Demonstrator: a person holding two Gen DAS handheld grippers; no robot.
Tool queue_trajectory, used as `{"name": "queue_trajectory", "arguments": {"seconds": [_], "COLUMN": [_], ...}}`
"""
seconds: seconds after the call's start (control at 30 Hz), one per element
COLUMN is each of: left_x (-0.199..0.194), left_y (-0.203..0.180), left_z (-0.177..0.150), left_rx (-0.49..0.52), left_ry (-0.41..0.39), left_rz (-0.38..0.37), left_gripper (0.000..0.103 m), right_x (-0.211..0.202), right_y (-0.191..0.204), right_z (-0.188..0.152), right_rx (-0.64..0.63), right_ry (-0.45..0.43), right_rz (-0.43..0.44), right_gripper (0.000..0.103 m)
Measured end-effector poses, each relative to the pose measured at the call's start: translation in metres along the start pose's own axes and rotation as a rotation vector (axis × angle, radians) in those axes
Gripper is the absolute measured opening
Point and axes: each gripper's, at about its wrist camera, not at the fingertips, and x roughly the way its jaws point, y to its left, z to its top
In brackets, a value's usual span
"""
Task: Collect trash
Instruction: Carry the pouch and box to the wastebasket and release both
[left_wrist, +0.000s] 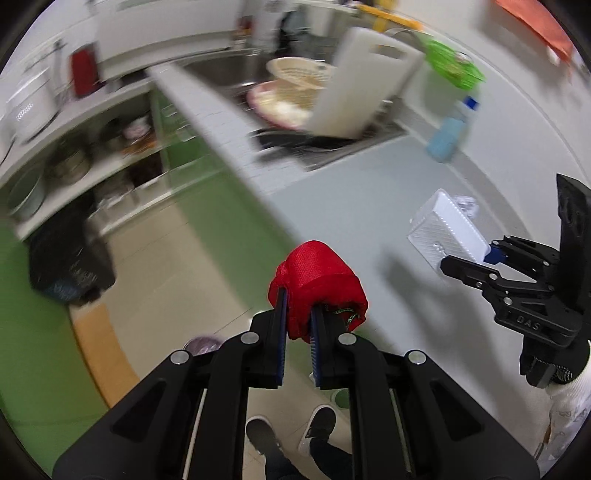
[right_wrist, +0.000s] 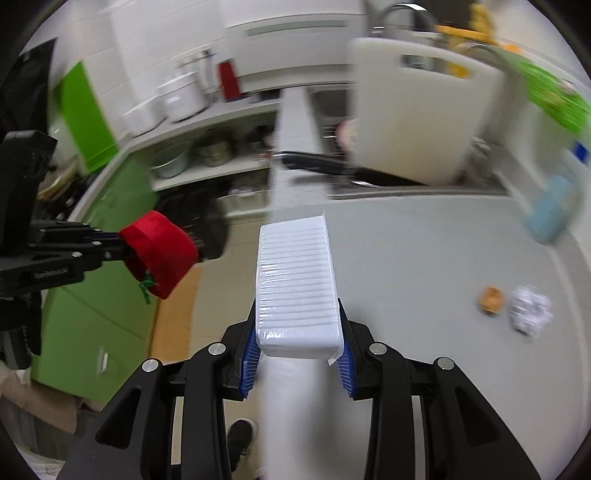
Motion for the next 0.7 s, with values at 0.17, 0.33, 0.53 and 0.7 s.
{"name": "queue_trajectory", "arguments": {"seconds": [0.17,0.33,0.53,0.7], "left_x": [0.004,0.045,0.144,0.239], "left_y": [0.076,0.141,0.212,0.256], "left_z": [-0.039,-0.079,-0.137,-0.191], "left_rx": [-0.092,-0.159,-0.216,-0.251], "left_ry": [-0.002,0.038,0.106,0.18], "left_rz": [0.095,0.136,0.15,0.148], "left_gripper": [0.011,0.011,0.01,0.011], "right_x": [0.046,0.124,0.236,0.314], "right_y": [0.056,0.104,0.13,0.136], "right_z": [0.005,-0.007,-0.046,-0.078], "right_rx": [-0.051,-0.091,-0.123,-0.121], "right_ry": [0.045,0.121,0.194,0.242], "right_rz": [0.042,0.059,0.065,0.073], "right_gripper": [0.035,0.035,0.035,0.035]}}
